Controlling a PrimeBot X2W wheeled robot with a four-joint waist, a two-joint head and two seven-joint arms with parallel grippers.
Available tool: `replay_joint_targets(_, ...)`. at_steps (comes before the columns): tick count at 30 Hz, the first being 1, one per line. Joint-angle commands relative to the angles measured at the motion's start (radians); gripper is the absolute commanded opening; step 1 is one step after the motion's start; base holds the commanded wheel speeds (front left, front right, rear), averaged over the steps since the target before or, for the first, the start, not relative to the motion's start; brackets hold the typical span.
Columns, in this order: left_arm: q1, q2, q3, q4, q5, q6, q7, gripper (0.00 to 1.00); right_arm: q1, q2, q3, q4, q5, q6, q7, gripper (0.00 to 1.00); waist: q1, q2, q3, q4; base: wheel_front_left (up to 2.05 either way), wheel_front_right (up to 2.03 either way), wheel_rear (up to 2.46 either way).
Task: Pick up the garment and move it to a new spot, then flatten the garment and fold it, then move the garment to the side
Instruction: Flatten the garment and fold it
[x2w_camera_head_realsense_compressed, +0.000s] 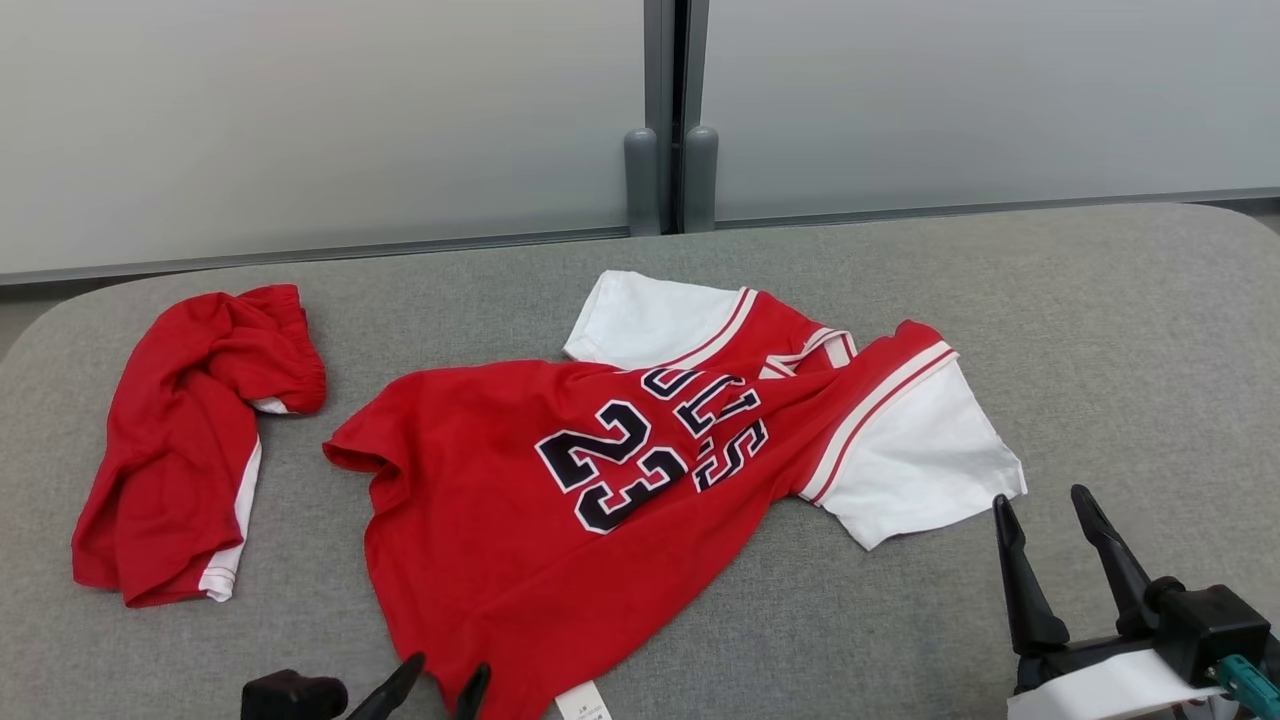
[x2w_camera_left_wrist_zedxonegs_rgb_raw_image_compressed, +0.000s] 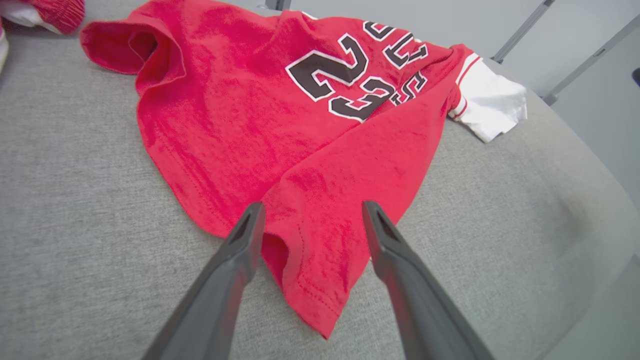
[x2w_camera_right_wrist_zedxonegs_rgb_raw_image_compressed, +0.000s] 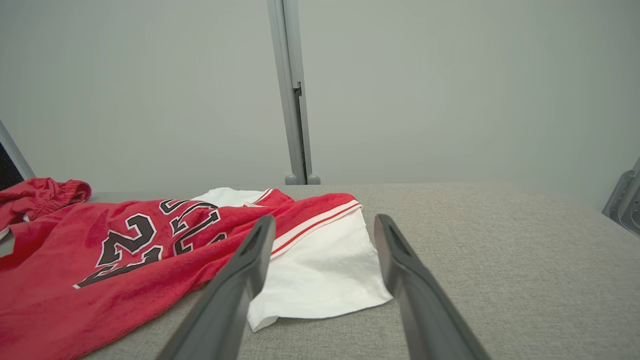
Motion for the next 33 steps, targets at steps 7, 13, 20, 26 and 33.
replay_joint_targets(7,0.092,-0.014,0.149,-0.082,0.034,0.053,-0.164,1.00,0.020,-0.006,-0.035,-0.028,-0.042,0.000,-0.005,1.00,0.0000,0.0000,-0.052,-0.005,0.00,0.00,0.00)
replay_joint_targets(13,0.149,-0.088,0.314,-0.104,0.240,0.044,-0.171,1.00,0.022,-0.006,-0.064,-0.048,-0.068,0.000,-0.005,1.00,0.0000,0.0000,-0.079,-0.003,0.00,0.00,0.00)
replay_joint_targets(20,0.240,-0.244,0.563,-0.038,0.441,0.006,-0.172,1.00,0.051,-0.005,-0.081,-0.032,-0.082,0.000,-0.005,1.00,0.0000,0.0000,-0.127,0.015,0.00,0.00,0.00)
replay_joint_targets(26,0.292,-0.359,0.678,0.043,0.552,-0.118,-0.170,1.00,0.063,-0.005,-0.072,0.000,-0.068,0.000,-0.005,1.00,0.0000,0.0000,-0.145,0.042,0.00,0.00,0.00)
replay_joint_targets(33,0.293,-0.450,0.781,0.110,0.626,-0.236,-0.170,1.00,0.062,-0.006,-0.051,0.022,-0.072,0.000,-0.005,1.00,0.0000,0.0000,-0.146,0.055,0.00,0.00,0.00)
